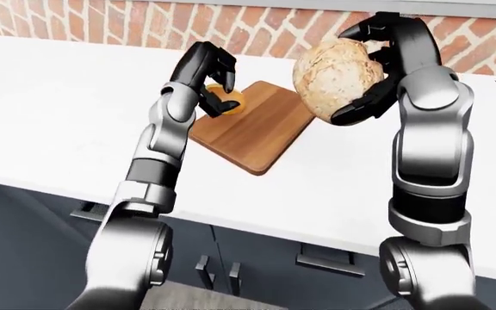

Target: Place all breads on the cutting board.

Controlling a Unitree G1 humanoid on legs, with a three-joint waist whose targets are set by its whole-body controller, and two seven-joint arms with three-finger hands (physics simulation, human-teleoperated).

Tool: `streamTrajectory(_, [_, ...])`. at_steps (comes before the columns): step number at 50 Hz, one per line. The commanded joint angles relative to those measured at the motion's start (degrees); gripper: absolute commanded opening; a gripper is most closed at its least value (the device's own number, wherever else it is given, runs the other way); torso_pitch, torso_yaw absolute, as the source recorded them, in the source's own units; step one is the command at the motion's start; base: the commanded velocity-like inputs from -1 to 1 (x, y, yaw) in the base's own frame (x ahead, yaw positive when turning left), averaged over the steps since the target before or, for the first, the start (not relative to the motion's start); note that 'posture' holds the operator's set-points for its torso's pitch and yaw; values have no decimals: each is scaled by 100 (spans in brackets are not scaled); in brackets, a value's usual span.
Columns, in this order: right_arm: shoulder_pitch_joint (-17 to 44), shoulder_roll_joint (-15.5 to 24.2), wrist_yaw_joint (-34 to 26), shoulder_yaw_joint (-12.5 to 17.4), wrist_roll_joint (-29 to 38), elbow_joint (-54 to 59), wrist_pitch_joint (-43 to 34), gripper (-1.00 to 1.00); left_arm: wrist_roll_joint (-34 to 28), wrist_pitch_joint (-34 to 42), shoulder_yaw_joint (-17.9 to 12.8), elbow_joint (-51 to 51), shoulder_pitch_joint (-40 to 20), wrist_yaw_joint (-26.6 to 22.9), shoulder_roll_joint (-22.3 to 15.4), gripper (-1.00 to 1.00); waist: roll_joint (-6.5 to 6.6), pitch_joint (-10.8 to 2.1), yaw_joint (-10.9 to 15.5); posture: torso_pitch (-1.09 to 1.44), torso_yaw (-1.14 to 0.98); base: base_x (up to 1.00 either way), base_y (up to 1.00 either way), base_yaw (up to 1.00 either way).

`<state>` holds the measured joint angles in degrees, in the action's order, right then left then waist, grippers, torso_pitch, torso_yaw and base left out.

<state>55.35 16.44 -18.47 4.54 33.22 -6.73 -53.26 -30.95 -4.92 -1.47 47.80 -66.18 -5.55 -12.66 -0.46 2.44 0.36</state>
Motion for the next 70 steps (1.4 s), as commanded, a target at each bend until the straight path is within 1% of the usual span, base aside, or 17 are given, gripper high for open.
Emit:
streamTrajectory(1, [195, 61, 72, 45, 20, -146, 169, -100, 18, -191, -53, -175, -220, 180, -44, -100, -13, -192, 5, 0, 0, 0, 0, 0])
streamTrajectory(5, [178, 55, 81, 41, 10, -165, 163, -100, 25, -346, -53, 109, -256, 361, -26, -100, -14, -207, 5, 0, 0, 0, 0, 0])
streamTrajectory(10, [165, 55, 101, 41, -9, -156, 179, -100, 66, -367, -43, 118, -204, 414, 25, -100, -13, -222, 0, 0, 0, 0, 0, 0])
streamTrajectory(20, [192, 86, 91, 40, -14, -168, 151, -100, 127, -275, -3, -83, -60, 273, 123, -100, -16, -239, -1, 0, 0, 0, 0, 0])
streamTrajectory(25, [162, 74, 132, 58, -42, -120, 209, -100, 123, -324, 2, 18, -65, 312, 140, -100, -16, -244, 0, 0, 0, 0, 0, 0])
streamTrajectory(36, [122, 88, 152, 75, -78, -157, 202, -100, 108, -231, 42, -184, 65, 258, 250, -100, -22, -244, -5, 0, 0, 0, 0, 0])
streamTrajectory(37, [129, 94, 145, 73, -78, -167, 186, -100, 98, -248, 50, -174, 80, 269, 258, -95, -22, -243, -6, 0, 0, 0, 0, 0])
streamTrajectory(42, [114, 90, 176, 77, -102, -137, 214, -100, 76, -352, 60, -36, 110, 331, 279, -91, -22, -243, -5, 0, 0, 0, 0, 0])
streamTrajectory(45, [94, 78, 210, 81, -126, -102, 255, -100, 62, -385, 67, 0, 143, 348, 289, -66, -23, -246, -6, 0, 0, 0, 0, 0])
streamTrajectory(50, [70, 80, 239, 85, -154, -98, 276, -100, 62, -352, 61, -79, 186, 314, 298, -58, -26, -243, -7, 0, 0, 0, 0, 0])
streamTrajectory(52, [63, 81, 225, 75, -146, -142, 237, -100, 60, -334, 63, -124, 210, 299, 302, -47, -27, -242, -5, 0, 0, 0, 0, 0])
streamTrajectory(54, [58, 84, 223, 78, -147, -154, 229, -100, 61, -337, 61, -130, 229, 296, 302, -42, -26, -236, -3, 0, 0, 0, 0, 0])
streamTrajectory(55, [56, 85, 224, 79, -149, -156, 227, -100, 58, -339, 61, -138, 242, 296, 298, -33, -25, -233, -2, 0, 0, 0, 0, 0])
streamTrajectory(59, [56, 80, 225, 74, -148, -169, 209, -100, 53, -343, 67, -190, 296, 284, 308, -22, -26, -230, -3, 0, 0, 0, 0, 0])
streamTrajectory(61, [65, 78, 221, 62, -142, -178, 192, -100, 50, -315, 68, -237, 305, 262, 313, -8, -25, -231, -4, 0, 0, 0, 0, 0])
streamTrajectory(63, [66, 75, 225, 66, -146, -169, 199, -100, 53, -312, 64, -258, 319, 256, 313, -2, -26, -232, -2, 0, 0, 0, 0, 0])
streamTrajectory(70, [59, 72, 248, 74, -162, -142, 227, -100, 60, -252, 69, -474, 442, 201, 344, 4, -19, -238, -3, 0, 0, 0, 0, 0])
